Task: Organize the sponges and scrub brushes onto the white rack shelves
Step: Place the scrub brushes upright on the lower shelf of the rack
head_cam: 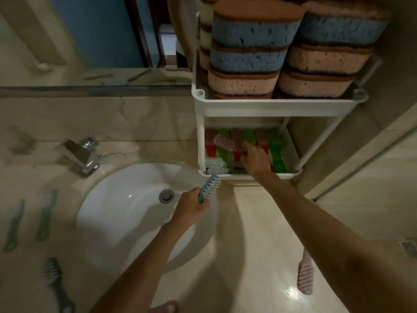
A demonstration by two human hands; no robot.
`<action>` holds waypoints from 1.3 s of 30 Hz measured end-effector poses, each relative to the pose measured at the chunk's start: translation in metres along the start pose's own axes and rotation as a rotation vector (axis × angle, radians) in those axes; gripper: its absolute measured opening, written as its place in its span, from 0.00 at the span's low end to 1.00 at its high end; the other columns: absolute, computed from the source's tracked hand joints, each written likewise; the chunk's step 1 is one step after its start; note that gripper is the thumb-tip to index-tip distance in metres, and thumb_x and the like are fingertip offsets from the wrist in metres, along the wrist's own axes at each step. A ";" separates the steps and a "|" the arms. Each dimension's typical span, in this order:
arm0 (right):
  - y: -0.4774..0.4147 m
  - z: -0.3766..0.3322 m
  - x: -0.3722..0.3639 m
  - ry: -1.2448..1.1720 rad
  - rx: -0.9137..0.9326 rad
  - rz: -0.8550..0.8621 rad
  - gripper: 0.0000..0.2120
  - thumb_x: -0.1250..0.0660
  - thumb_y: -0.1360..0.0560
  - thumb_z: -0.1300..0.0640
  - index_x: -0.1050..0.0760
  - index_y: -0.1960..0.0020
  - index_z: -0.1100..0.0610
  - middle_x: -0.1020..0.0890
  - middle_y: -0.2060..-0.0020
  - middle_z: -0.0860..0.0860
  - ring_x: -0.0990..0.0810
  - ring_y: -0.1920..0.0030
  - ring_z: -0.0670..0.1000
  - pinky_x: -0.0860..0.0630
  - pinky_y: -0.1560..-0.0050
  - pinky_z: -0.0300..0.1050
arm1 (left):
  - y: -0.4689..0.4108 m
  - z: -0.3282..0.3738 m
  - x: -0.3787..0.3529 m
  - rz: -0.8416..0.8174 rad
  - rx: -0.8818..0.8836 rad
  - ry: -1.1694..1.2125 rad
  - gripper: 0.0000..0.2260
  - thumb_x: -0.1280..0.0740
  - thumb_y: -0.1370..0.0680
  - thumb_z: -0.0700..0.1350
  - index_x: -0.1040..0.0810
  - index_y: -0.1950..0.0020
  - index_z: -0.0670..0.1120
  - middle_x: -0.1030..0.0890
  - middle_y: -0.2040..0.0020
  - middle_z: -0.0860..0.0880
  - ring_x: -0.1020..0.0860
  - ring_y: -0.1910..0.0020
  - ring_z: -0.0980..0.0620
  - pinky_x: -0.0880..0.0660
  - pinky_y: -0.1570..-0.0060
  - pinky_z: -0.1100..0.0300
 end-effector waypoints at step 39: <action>0.062 0.009 0.018 -1.062 -0.336 -0.262 0.10 0.36 0.25 0.61 0.23 0.64 0.53 0.23 0.71 0.45 0.28 0.66 0.44 0.34 0.64 0.38 | -0.026 0.080 -0.029 -0.293 0.011 0.537 0.15 0.44 0.18 0.45 0.29 0.62 0.41 0.21 0.75 0.47 0.22 0.79 0.54 0.24 0.74 0.61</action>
Point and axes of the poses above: each hand's wrist, its own y-axis away from the middle knuckle, its own x-axis out of the back of the hand, z = x × y, the point moved 1 cm from there along -y, towards the middle knuckle
